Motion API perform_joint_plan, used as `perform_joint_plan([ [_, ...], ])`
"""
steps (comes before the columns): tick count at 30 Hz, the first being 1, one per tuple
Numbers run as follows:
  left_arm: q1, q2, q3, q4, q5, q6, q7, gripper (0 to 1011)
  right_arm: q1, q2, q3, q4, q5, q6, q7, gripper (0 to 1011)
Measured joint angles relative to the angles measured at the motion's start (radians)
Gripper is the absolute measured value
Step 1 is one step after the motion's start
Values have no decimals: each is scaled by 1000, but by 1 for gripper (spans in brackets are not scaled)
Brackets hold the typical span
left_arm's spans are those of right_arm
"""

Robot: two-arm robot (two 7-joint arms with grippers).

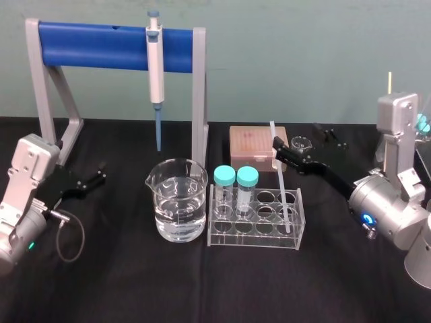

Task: Pick up the stirring rod with one hand, then place it down.

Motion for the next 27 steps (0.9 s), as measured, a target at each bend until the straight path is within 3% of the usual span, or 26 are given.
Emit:
perform_joint_plan([
  [14,0,0,0,0,0,0,0,1000,60,-51,-21,78,-44,68,36,1003],
  [27,0,0,0,0,0,0,0,1000,78,-84,-18,127,-76,104,56,1003],
])
